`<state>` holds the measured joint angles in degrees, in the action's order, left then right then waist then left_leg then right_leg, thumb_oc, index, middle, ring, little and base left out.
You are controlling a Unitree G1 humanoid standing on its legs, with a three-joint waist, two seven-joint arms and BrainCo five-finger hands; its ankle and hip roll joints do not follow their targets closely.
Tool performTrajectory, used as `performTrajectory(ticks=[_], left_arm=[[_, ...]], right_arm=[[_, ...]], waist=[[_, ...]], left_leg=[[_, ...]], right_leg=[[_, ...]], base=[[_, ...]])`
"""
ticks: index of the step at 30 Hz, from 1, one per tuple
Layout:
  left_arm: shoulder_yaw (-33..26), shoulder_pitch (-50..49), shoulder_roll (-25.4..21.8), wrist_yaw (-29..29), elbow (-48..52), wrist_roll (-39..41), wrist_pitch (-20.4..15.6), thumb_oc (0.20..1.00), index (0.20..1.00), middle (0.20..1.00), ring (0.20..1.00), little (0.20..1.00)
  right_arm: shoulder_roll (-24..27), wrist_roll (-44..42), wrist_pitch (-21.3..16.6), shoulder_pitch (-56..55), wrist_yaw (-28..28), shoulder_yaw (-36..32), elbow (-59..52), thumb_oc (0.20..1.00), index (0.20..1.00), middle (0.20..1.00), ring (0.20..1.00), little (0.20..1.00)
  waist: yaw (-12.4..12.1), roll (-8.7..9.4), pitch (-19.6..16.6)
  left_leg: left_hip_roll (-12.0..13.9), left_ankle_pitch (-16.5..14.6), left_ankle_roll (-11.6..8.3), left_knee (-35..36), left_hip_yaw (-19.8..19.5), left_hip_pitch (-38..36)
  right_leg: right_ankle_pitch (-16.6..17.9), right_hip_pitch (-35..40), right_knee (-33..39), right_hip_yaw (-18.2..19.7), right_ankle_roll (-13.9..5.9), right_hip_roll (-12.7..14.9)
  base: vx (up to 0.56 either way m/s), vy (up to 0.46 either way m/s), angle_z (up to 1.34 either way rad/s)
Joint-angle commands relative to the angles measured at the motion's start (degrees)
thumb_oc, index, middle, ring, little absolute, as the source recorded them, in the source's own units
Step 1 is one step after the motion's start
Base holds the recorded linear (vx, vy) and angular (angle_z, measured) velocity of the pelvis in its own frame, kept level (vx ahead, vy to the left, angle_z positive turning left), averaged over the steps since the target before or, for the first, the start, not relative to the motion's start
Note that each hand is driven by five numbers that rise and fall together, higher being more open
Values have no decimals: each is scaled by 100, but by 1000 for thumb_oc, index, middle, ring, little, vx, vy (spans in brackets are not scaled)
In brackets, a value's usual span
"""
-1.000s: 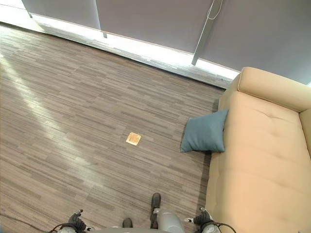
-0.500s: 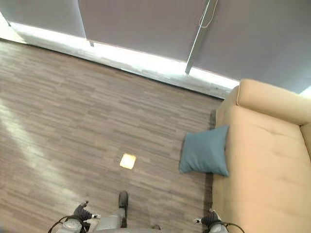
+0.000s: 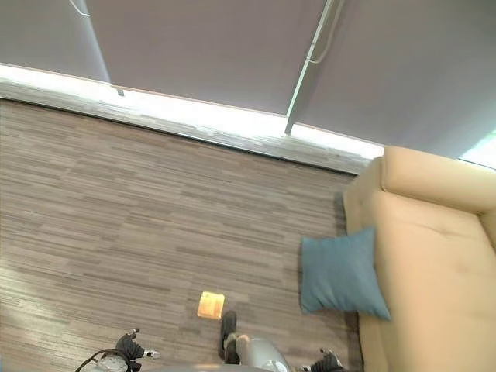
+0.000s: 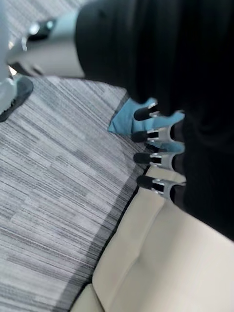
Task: Pick up all the scattered cushions and arrange them neatly on the sofa.
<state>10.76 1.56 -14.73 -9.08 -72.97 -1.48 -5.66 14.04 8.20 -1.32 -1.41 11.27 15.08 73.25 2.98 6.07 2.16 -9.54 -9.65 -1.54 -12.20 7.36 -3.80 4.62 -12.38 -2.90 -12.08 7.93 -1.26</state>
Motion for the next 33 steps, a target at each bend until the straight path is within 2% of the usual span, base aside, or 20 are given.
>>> performTrajectory(ticks=[1,3,4,6,8,11,13,16,18,19,20,21,23,24,25,27,28,29,30,33], left_arm=[[94,273,-255,-14,84,-159,-105,1000,1000,1000,1000,1000],[101,268,-238,-11,86,-123,-88,1000,1000,1000,1000,1000],[109,251,-224,-10,74,-125,-89,1000,1000,1000,1000,1000],[125,254,-193,-4,28,-127,-78,1000,1000,1000,1000,1000],[142,281,-162,4,-17,-110,-96,1000,1000,1000,1000,1000],[112,166,-119,49,-131,-249,-52,1000,1000,1000,1000,1000],[88,155,-152,54,-128,-291,-39,1000,1000,1000,1000,1000],[-15,176,-243,28,-95,-166,-36,1000,1000,1000,1000,1000],[-33,175,-252,22,-86,-126,-44,1000,1000,1000,1000,1000],[-43,148,-248,4,-101,-113,-60,1000,1000,1000,1000,1000],[-49,136,-239,6,-103,-100,-62,1000,1000,1000,1000,1000],[-107,128,-218,-1,-97,-29,-80,1000,1000,1000,1000,1000],[-167,130,-202,3,-96,27,-95,1000,1000,1000,1000,1000],[-174,120,-189,17,-102,24,-89,1000,1000,1000,1000,1000],[-149,87,-176,30,-100,-30,-84,1000,1000,1000,1000,1000],[-88,89,-120,64,-109,-109,-79,1000,1000,1000,1000,1000],[-41,97,-92,64,-101,-131,-88,1000,1000,1000,1000,1000],[58,159,-44,117,-49,-172,-76,1000,1000,1000,1000,1000],[80,176,-32,127,-36,-163,-73,1000,1000,1000,1000,1000],[80,176,-32,127,-36,-163,-73,1000,1000,1000,1000,1000]], right_arm=[[226,-8,-40,450,70,9,102,1000,1000,1000,1000,1000],[247,-63,-23,463,59,6,97,1000,1000,1000,1000,1000],[257,-78,-22,458,60,11,102,1000,1000,1000,1000,1000],[262,-42,-18,478,73,29,105,1000,1000,1000,1000,1000],[300,-15,-10,525,97,7,120,1000,1000,1000,1000,1000],[226,40,-7,457,52,-28,130,1000,1000,1000,1000,1000],[173,27,-13,449,38,-69,74,1000,1000,1000,1000,1000],[136,60,-19,571,32,-27,24,1000,1000,1000,1000,1000],[138,55,-33,590,35,-30,-10,1000,1000,1000,1000,1000],[148,71,-60,606,58,-28,-34,1000,1000,1000,1000,1000],[167,86,-47,618,62,-20,-44,1000,1000,1000,1000,1000],[189,136,-47,669,74,0,-61,1000,1000,1000,1000,1000],[190,210,-42,736,86,44,-72,1000,1000,1000,1000,1000],[199,200,-40,735,85,51,-58,1000,1000,1000,1000,1000],[190,183,-25,661,64,54,-24,1000,1000,1000,1000,1000],[214,122,-5,577,89,0,44,1000,1000,1000,1000,1000],[209,72,-15,547,80,-32,44,1000,1000,1000,1000,1000],[260,28,-6,500,78,-55,92,1000,1000,1000,1000,1000],[272,17,-5,504,81,-55,98,1000,1000,1000,1000,1000],[273,17,-5,504,81,-55,98,1000,1000,1000,1000,1000]], waist=[[-62,437,199],[-93,457,196],[-106,475,178],[-194,398,162],[-243,306,173],[-210,216,26],[-173,150,-5],[-179,41,114],[-193,14,125],[-202,14,96],[-213,6,93],[-268,-20,81],[-335,-56,141],[-310,-45,140],[-274,25,115],[-231,33,39],[-199,42,39],[-191,88,92],[-205,91,115],[-205,90,114]], left_leg=[[769,199,-337,-1331,-98,1307],[845,90,-235,-1378,-93,1531],[881,-34,-181,-1154,-97,1605],[863,273,-198,-84,-401,1542],[753,654,-297,394,-870,1630],[766,641,-188,666,-776,1338],[762,602,-97,722,-547,1188],[856,565,39,782,-276,1025],[876,553,53,832,-214,967],[861,521,42,940,-57,829],[858,507,37,977,24,772],[855,464,25,1046,210,689],[908,351,14,1027,395,575],[881,327,10,1000,437,542],[816,239,22,968,497,448],[840,129,-33,879,515,372],[849,36,-60,676,495,387],[995,-124,-132,-280,448,667],[1023,-98,-155,-556,401,766],[1023,-98,-155,-557,401,767]], right_leg=[[-240,623,292,145,-1469,455],[-308,729,323,219,-1458,462],[-348,765,337,279,-1489,485],[-436,883,352,480,-1536,388],[-512,1019,380,685,-1554,318],[-592,1089,267,880,-1622,363],[-624,937,-156,960,-1699,441],[-426,366,-987,751,-1819,559],[-406,240,-1066,584,-1824,621],[-440,239,-775,168,-1755,694],[-415,237,-599,-18,-1742,714],[-316,125,-323,-590,-1735,768],[-274,85,-144,-1240,-1715,875],[-282,141,-25,-1269,-1712,844],[-206,255,115,-1062,-1701,778],[-110,364,304,-920,-1724,710],[-106,443,355,-862,-1709,696],[-143,672,484,-831,-1625,707],[-158,727,507,-809,-1590,684],[-158,727,507,-809,-1590,684]], base=[[123,-73,18],[128,-10,-22],[188,89,-48],[195,146,-41],[154,142,-102],[271,250,-146],[159,266,-67],[53,160,-73],[56,86,-65],[87,54,-43],[133,63,-62],[98,4,-92],[109,-24,-164],[165,-79,-125],[161,-116,-51],[227,-176,43],[293,-228,18],[194,-178,-13],[129,-136,-24],[38,-17,-32]])
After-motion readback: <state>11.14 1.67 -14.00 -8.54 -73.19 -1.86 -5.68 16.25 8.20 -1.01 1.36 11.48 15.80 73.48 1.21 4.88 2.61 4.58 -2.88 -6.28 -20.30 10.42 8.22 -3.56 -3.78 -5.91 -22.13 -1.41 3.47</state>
